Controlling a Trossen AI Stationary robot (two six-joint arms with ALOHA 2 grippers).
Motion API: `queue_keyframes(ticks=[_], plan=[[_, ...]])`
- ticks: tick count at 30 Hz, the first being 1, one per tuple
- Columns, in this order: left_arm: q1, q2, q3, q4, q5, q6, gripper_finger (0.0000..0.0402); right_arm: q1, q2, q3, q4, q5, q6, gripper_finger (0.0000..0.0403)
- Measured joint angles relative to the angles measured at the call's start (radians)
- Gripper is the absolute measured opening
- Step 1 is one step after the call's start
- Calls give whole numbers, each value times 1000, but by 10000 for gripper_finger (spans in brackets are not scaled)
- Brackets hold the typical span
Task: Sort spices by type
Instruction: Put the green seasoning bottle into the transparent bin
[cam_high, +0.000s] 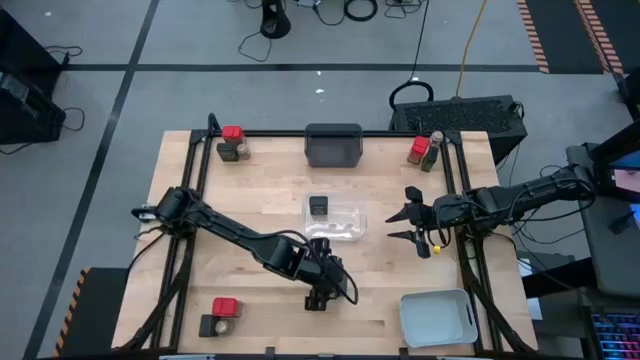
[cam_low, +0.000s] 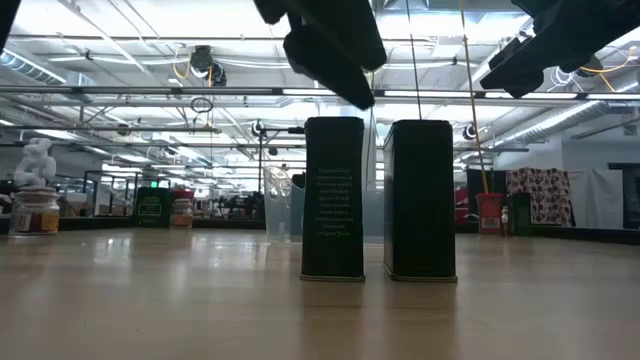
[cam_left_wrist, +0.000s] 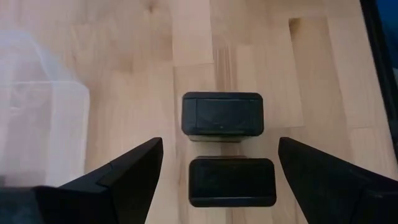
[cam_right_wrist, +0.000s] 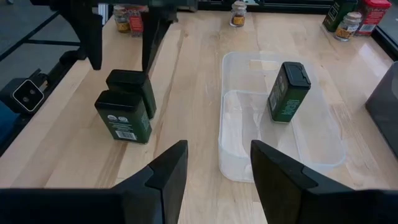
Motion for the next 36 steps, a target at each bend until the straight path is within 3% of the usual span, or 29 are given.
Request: queue_keyframes(ticks=[36], plan=[[-19,42,0,-31,-7,-25,325,0,0,0,0,0,-12,157]])
